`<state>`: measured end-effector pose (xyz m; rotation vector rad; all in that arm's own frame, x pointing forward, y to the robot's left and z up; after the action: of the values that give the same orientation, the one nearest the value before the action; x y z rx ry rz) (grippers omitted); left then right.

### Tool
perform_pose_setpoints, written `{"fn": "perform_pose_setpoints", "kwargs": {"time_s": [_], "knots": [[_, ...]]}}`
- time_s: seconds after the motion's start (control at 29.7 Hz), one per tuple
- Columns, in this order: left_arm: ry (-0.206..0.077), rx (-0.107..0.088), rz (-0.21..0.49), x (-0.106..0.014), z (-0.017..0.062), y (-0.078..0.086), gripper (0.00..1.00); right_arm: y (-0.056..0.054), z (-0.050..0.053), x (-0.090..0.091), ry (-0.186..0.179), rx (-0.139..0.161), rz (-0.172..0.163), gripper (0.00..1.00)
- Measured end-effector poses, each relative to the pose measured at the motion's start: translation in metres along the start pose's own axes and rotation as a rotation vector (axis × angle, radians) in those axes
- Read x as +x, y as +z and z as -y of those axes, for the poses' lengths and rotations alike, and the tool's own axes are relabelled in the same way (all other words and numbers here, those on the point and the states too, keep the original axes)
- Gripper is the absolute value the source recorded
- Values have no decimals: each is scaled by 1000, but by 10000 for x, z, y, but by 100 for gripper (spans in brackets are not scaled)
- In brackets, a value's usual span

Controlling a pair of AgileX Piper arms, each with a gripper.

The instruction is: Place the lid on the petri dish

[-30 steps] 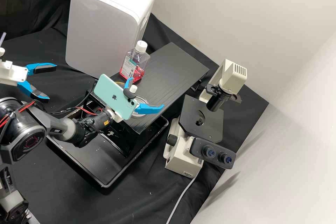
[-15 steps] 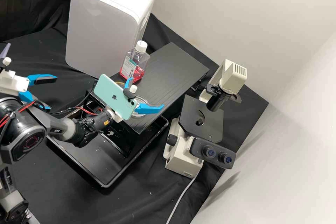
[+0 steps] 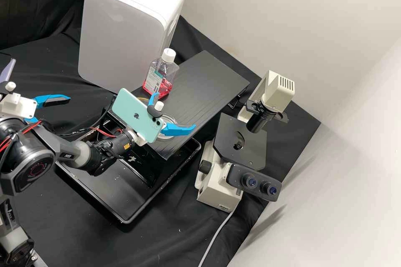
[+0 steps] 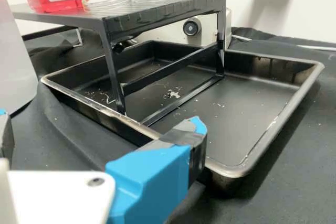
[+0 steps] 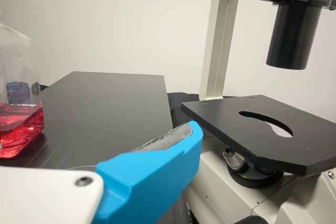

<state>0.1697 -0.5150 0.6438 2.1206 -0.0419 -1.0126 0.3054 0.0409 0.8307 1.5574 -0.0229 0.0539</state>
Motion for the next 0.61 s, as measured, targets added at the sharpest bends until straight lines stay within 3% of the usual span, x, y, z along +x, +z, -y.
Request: {"fn": "perform_pose_setpoints", "kwargs": {"time_s": [0.61], "knots": [[22,-11,-28,-20,-42,-17,100,0,0,0,0,0,0,100]]}}
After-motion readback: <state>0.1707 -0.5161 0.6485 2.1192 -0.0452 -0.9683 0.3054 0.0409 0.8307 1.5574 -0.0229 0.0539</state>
